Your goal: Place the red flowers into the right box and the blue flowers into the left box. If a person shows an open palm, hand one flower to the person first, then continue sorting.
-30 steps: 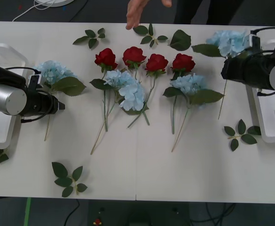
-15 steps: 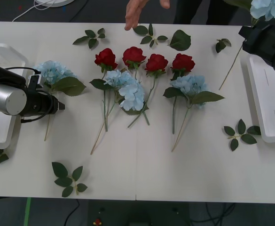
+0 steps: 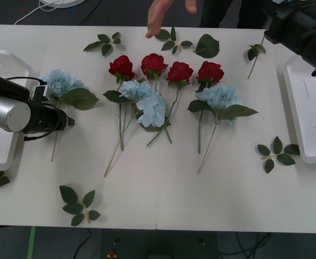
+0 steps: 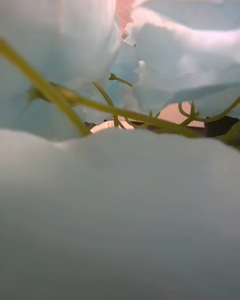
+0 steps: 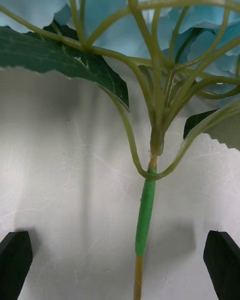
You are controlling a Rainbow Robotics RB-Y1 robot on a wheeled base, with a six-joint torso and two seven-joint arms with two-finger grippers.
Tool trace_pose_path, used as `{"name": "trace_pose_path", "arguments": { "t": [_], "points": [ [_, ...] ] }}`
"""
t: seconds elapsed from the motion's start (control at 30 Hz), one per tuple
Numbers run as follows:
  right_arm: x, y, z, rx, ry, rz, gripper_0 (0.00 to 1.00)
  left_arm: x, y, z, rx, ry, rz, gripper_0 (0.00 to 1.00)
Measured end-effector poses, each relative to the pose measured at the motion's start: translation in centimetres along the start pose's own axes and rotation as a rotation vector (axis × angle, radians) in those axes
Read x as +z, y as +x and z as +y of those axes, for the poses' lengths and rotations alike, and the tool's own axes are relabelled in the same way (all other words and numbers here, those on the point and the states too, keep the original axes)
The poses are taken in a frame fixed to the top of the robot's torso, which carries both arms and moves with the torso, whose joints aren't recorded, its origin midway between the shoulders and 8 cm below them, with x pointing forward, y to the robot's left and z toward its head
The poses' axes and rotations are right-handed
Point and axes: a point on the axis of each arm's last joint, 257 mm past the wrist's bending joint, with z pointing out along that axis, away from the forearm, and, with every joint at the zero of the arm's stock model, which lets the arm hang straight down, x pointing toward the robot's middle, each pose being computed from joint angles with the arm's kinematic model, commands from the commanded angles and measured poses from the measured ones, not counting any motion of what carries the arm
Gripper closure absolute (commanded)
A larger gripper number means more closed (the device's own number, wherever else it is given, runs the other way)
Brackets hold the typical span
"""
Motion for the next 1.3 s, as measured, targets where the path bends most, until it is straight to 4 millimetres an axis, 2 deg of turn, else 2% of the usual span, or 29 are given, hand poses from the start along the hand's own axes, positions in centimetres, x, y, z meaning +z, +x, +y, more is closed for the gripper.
{"name": "trace_pose_path", "arguments": {
  "t": [0.2, 0.4, 0.67, 1.1, 1.13, 1.17, 1.2, 1.23, 1.27, 1.3],
  "points": [
    [2.3, -2.1, 3.0, -0.108, -0.054, -0.057, 1.00, 0.0, 0.0, 0.0, 0.000, 0.000, 0.000, 0.00],
    [4.7, -2.8, 4.8, -0.141, -0.082, -0.099, 1.00, 0.0, 0.0, 0.0, 0.000, 0.000, 0.000, 0.00],
    [6.6, -3.0, 5.3, -0.188, -0.081, -0.114, 1.00, 0.0, 0.0, 0.0, 0.000, 0.000, 0.000, 0.00],
    [6.7, -3.2, 5.4, -0.185, -0.081, -0.118, 1.00, 0.0, 0.0, 0.0, 0.000, 0.000, 0.000, 0.00],
    [6.7, -3.2, 5.4, -0.185, -0.081, -0.118, 0.94, 0.0, 0.0, 0.0, 0.000, 0.000, 0.000, 0.00],
    [6.7, -3.2, 5.4, -0.185, -0.081, -0.118, 0.66, 0.0, 0.0, 0.0, 0.000, 0.000, 0.000, 0.00],
    [6.7, -3.2, 5.4, -0.185, -0.081, -0.118, 0.49, 0.0, 0.0, 0.0, 0.000, 0.000, 0.000, 0.00],
    [6.7, -3.2, 5.4, -0.185, -0.081, -0.118, 0.15, 0.0, 0.0, 0.0, 0.000, 0.000, 0.000, 0.00],
    [6.7, -3.2, 5.4, -0.185, -0.081, -0.118, 0.00, 0.0, 0.0, 0.0, 0.000, 0.000, 0.000, 0.00],
    [6.7, -3.2, 5.4, -0.185, -0.081, -0.118, 0.00, 0.0, 0.0, 0.0, 0.000, 0.000, 0.000, 0.00]
  ]
}}
